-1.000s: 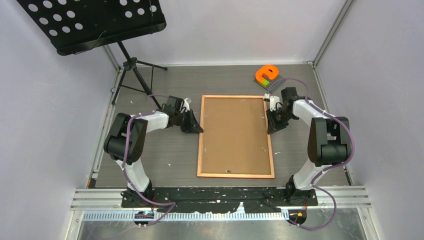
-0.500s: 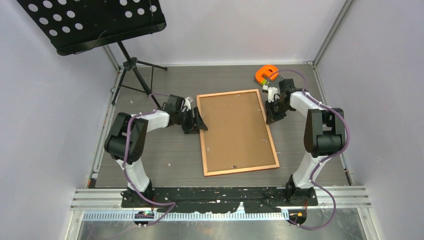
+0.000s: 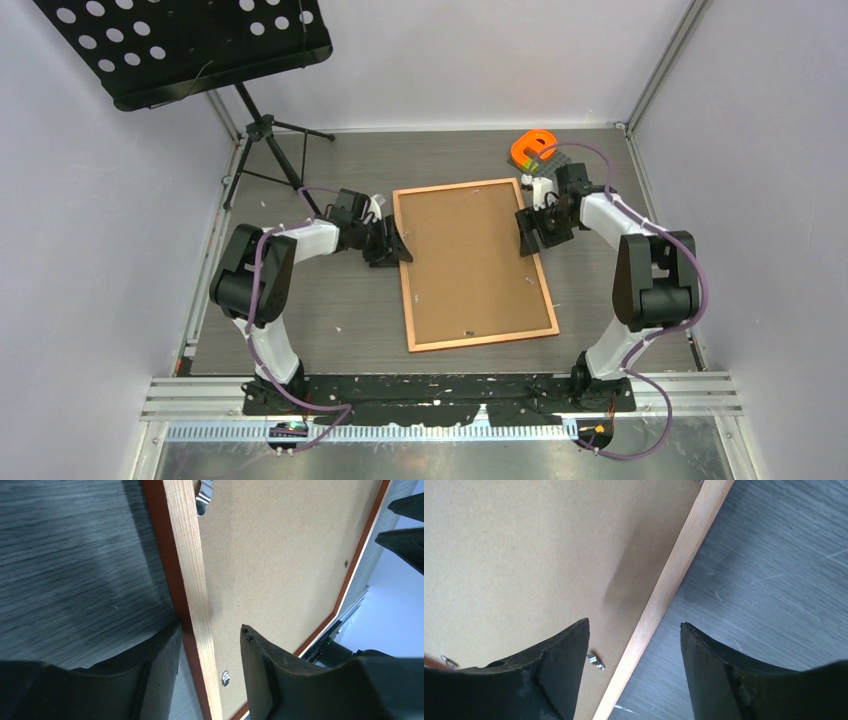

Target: Put the photo into the frame

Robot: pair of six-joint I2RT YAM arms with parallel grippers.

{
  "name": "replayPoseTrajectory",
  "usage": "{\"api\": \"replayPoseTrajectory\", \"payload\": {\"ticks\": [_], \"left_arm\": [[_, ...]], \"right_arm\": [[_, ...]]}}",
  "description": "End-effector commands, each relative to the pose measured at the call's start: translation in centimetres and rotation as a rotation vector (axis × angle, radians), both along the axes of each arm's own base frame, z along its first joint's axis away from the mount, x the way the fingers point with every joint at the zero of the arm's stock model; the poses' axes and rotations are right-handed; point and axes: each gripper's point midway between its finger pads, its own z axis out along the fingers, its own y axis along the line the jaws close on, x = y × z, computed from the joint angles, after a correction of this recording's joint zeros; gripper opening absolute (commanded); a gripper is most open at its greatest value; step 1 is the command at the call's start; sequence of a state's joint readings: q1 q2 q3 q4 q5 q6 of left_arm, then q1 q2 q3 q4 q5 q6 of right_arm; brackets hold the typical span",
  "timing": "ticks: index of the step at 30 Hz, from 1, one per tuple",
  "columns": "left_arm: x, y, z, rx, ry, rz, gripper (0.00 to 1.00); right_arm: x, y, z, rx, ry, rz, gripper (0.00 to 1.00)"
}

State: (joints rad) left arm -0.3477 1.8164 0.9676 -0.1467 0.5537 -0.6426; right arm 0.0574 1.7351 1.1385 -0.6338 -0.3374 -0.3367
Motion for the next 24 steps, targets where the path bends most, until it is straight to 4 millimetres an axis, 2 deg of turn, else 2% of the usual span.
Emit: {"api": "replayPoseTrajectory", "payload": {"ticks": [1,12,24], "left_arm": [[-2.6,1.8,-3.6,0.112,0.108,-0.003,0.48],[-2.5,1.7,-3.6,0.103,0.103,-0.001,0.37],[-2.6,1.6,-4.0,0.102,0.116,-0.003,0.27]], "right_arm": [[-0.8,-0.4,2.3,-0.025,-0.078,0.026,0.75],[-4.9,-0.5,0.1,-0.029,-0.009,0.114,0.76],[-5.5,-0.3,-0.6,-0.018,0.004,0.128,0.76]]}}
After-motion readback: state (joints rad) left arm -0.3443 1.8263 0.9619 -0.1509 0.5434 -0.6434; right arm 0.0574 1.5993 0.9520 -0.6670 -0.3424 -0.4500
